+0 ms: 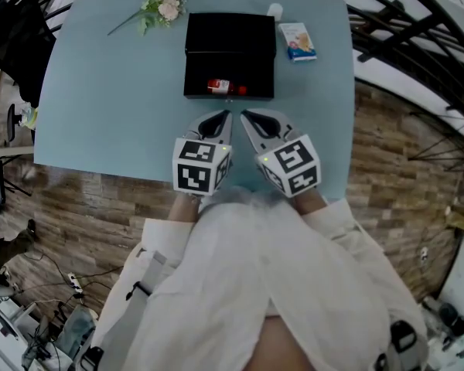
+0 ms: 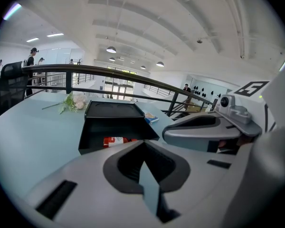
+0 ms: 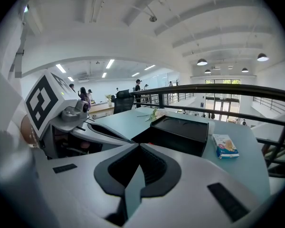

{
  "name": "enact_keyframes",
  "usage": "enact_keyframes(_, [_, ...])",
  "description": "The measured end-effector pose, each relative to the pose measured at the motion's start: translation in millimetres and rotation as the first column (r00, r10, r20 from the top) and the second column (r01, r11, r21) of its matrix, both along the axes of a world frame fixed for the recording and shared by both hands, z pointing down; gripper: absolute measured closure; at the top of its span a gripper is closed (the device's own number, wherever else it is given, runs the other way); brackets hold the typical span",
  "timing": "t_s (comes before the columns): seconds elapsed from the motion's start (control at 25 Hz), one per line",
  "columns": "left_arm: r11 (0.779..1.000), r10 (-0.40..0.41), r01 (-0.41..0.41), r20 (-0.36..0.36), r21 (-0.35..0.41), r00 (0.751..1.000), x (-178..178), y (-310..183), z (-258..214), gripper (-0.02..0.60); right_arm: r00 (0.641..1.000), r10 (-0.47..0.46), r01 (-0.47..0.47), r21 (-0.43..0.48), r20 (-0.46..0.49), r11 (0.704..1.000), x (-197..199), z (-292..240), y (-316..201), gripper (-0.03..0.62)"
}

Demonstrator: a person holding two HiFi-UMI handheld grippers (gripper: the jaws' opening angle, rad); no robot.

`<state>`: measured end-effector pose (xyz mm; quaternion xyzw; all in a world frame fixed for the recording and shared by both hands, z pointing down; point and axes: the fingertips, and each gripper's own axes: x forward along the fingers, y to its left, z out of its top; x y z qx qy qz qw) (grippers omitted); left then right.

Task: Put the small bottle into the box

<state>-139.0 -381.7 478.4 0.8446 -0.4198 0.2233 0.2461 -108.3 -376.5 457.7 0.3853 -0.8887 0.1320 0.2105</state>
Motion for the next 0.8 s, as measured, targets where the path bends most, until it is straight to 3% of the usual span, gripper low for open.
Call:
enact_keyframes(0.24, [1.0,0.016,-0.017,-0.003,-0.008,1.0,1,2,2,0.578,1.0,0.009,-0.008,-0.034,0.018,0.999,-5,1,1,0.592])
enact_keyframes(0.56, [0.999,0.029,-0.029,0.001,-0.016,1.0,-4,4,5,0.578,1.0,0.012,-0.013,-0.022,-0.028,1.0,-3,10,1,0.592])
enact_keyframes(0.8, [0.998,0.048,-0.048,0.002,-0.035,0.999,-5,9,11,0.578,0.999,-0.03,0.029,-0.074,-0.023,0.997,-11,18,7,0.592])
